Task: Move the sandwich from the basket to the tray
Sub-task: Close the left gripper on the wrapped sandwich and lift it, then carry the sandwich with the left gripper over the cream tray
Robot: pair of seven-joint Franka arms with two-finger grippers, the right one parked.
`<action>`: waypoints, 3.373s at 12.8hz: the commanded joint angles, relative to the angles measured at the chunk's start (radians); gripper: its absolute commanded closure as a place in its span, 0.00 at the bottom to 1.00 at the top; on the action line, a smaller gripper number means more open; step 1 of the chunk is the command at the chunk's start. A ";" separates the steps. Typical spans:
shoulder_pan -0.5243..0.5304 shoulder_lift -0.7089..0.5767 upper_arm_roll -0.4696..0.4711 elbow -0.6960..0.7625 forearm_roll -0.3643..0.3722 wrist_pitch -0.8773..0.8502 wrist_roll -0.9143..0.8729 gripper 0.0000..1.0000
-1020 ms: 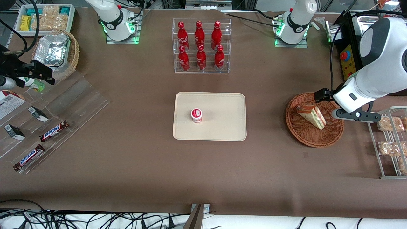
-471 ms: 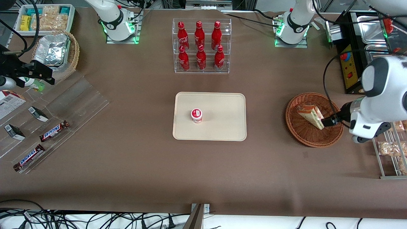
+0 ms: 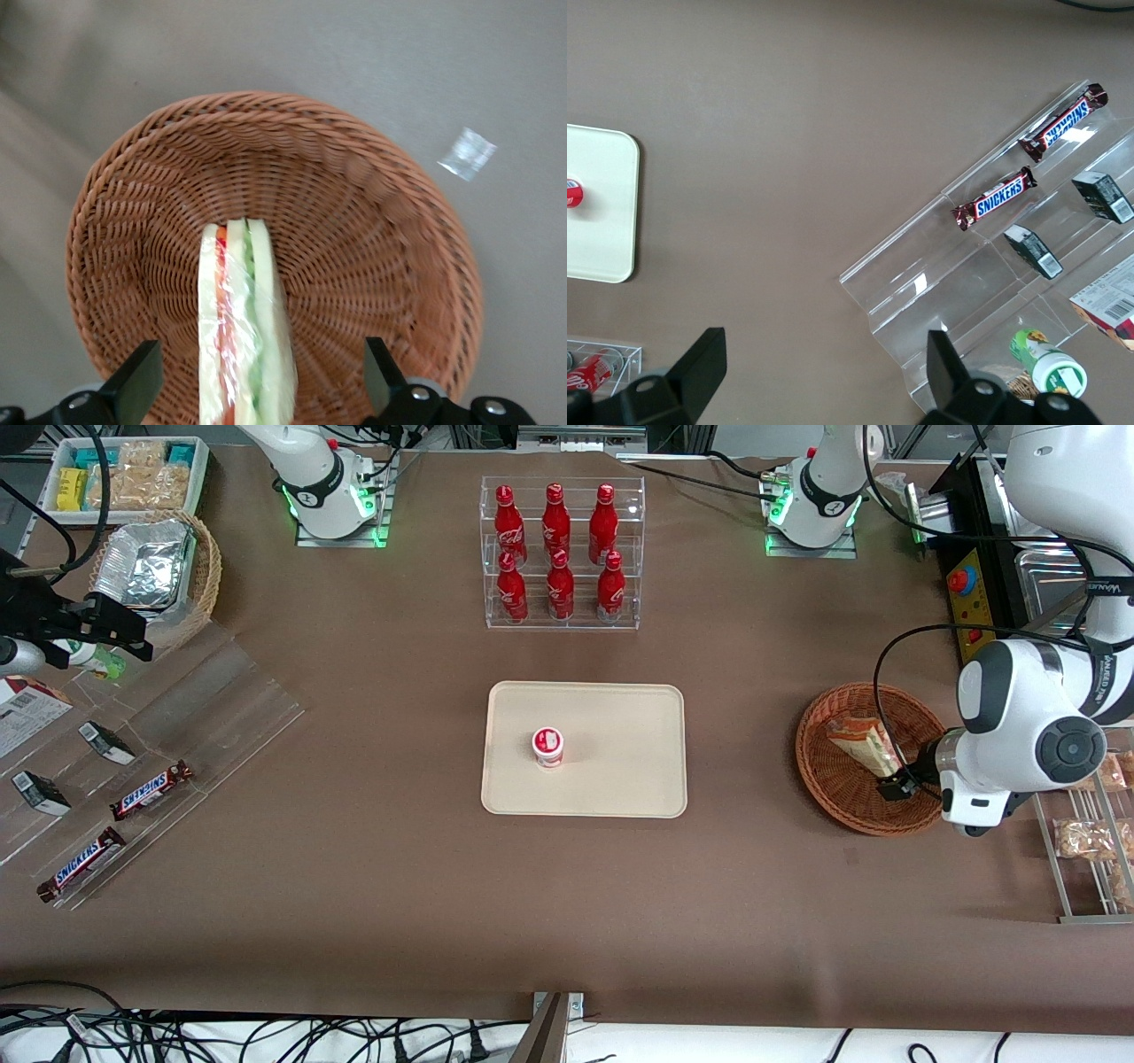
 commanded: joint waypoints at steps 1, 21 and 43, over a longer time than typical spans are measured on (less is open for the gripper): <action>0.009 -0.114 -0.006 -0.190 0.021 0.122 -0.101 0.00; -0.008 -0.193 -0.076 -0.336 0.149 0.195 -0.308 0.60; -0.265 0.088 -0.550 0.138 0.255 -0.091 -0.251 0.59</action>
